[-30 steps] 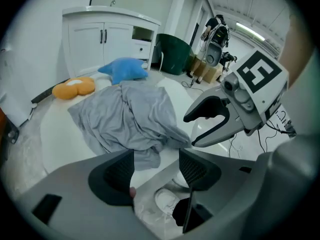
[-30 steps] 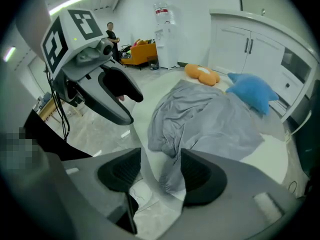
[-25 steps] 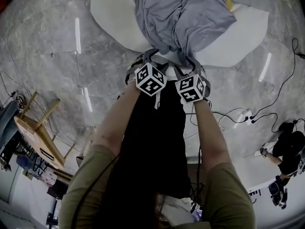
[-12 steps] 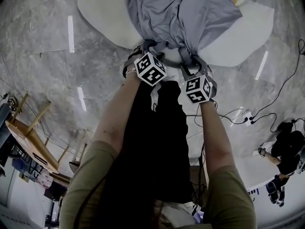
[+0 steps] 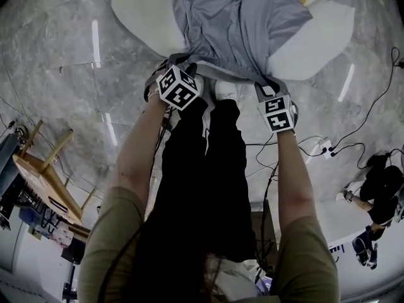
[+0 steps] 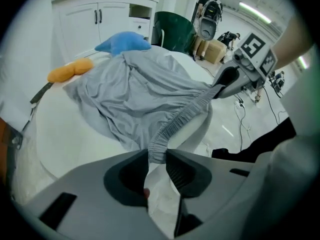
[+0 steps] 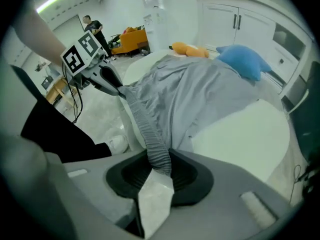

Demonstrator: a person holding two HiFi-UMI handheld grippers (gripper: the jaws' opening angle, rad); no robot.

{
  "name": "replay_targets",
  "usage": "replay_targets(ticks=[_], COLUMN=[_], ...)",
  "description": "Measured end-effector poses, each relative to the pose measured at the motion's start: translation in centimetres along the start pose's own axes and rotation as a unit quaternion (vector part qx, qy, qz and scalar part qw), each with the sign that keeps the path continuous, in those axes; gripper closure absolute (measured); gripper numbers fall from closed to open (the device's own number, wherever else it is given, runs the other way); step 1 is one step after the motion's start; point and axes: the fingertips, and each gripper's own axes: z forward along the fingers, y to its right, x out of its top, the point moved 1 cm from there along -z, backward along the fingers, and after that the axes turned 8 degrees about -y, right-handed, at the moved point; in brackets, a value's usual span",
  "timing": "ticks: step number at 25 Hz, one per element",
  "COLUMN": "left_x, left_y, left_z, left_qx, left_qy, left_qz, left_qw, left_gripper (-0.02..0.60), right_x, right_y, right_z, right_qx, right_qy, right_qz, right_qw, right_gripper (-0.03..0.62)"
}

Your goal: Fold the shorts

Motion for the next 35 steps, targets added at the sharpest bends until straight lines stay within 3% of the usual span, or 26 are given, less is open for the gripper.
replay_targets(ticks=[6, 11, 15, 17, 20, 24, 28, 32, 33, 35], left_x=[-2.2, -2.5, 2.1, 5.6, 11.9, 19.3, 23.6, 24.7, 24.9, 25.5], left_y=[1.6, 0.8, -3.2, -7.0, -13.2, -18.4, -16.2, -10.5, -8.7, -5.2], left_z=[-5.0, -9.3, -14.9, -18.1, -23.0, -28.8, -30.6, -29.7, -29.3, -28.3], left_qx=[-0.03, -0.035, -0.012, 0.014, 0.031, 0.055, 0.046, 0.042, 0.035, 0.011], left_qy=[-0.029, -0.024, 0.034, 0.064, 0.105, 0.154, 0.171, 0.198, 0.205, 0.214], left_qz=[0.059, 0.038, 0.006, -0.001, -0.019, -0.005, 0.024, -0.014, -0.022, -0.037], left_qw=[0.9974, 0.9984, 0.9993, 0.9979, 0.9938, 0.9865, 0.9838, 0.9792, 0.9778, 0.976], left_gripper=[0.471, 0.472, 0.477, 0.566, 0.572, 0.574, 0.572, 0.569, 0.524, 0.296], right_x=[0.2, 2.1, 6.8, 10.6, 17.9, 27.5, 33.1, 35.8, 36.3, 37.2], right_y=[-2.7, -3.9, -0.2, 3.4, 9.5, 13.3, 13.4, 12.4, 11.9, 10.6], right_z=[-4.5, -7.5, -11.9, -14.7, -20.1, -27.1, -33.9, -38.5, -39.4, -41.0], right_qx=[0.07, 0.088, 0.083, 0.078, 0.081, 0.104, 0.116, 0.106, 0.103, 0.101], right_qy=[-0.038, -0.039, -0.001, 0.029, 0.095, 0.146, 0.157, 0.179, 0.179, 0.174], right_qz=[-0.061, -0.075, -0.039, -0.024, 0.005, -0.024, -0.071, -0.059, -0.06, -0.071], right_qw=[0.995, 0.993, 0.996, 0.996, 0.992, 0.983, 0.978, 0.976, 0.977, 0.977], right_gripper=[0.491, 0.491, 0.491, 0.491, 0.494, 0.496, 0.496, 0.497, 0.497, 0.497])
